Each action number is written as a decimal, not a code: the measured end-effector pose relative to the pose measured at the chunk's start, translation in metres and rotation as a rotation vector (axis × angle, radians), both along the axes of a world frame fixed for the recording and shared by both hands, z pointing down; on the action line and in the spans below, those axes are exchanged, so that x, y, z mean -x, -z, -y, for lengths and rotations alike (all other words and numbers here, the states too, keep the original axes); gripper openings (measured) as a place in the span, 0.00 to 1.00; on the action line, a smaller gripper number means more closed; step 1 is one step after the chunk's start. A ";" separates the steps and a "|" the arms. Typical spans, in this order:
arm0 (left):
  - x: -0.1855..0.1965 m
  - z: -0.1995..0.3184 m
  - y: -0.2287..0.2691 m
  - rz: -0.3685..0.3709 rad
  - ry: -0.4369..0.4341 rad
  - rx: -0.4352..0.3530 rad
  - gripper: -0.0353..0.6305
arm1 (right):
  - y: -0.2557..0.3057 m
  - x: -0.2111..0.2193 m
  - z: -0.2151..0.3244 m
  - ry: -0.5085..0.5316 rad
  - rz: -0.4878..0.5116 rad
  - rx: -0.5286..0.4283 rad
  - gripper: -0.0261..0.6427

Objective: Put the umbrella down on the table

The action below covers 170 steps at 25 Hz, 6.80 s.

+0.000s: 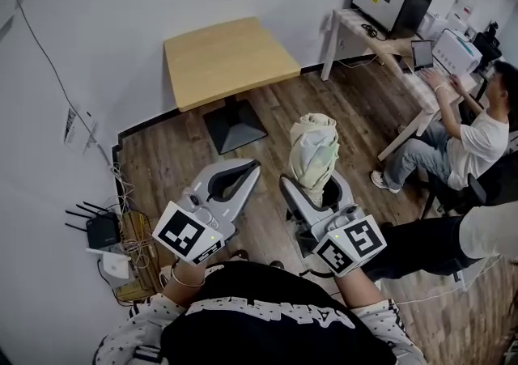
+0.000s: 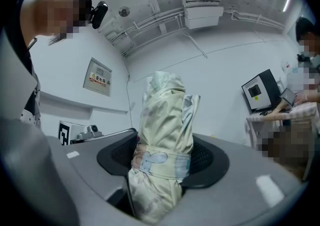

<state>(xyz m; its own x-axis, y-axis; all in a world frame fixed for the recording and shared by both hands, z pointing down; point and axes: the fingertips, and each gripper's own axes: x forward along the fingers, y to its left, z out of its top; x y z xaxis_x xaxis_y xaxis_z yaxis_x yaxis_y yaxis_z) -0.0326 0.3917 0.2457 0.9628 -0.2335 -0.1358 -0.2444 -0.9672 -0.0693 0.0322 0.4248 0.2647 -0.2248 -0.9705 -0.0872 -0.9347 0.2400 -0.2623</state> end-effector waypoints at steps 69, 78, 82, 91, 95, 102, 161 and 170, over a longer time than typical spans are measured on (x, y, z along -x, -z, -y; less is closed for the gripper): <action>-0.027 0.190 -0.028 0.021 0.130 0.049 0.04 | -0.021 -0.031 0.186 0.108 -0.019 0.071 0.48; -0.020 0.257 -0.027 0.007 0.111 0.076 0.04 | -0.018 -0.025 0.250 0.079 -0.028 0.099 0.48; -0.021 0.255 -0.027 0.010 0.106 0.059 0.04 | -0.019 -0.025 0.249 0.077 -0.033 0.089 0.48; -0.023 0.265 -0.036 0.002 0.111 0.029 0.04 | -0.028 -0.029 0.259 0.072 -0.044 0.066 0.48; -0.002 0.303 -0.033 -0.001 0.113 0.052 0.04 | -0.022 -0.010 0.295 0.064 -0.053 0.085 0.48; 0.018 0.330 -0.038 -0.008 0.109 0.074 0.04 | -0.025 0.005 0.318 0.040 -0.058 0.112 0.48; -0.072 0.527 -0.060 0.067 0.248 0.085 0.04 | -0.056 -0.105 0.530 0.140 -0.041 0.183 0.48; -0.096 0.558 -0.062 0.073 0.263 0.092 0.04 | -0.060 -0.128 0.564 0.164 -0.045 0.202 0.48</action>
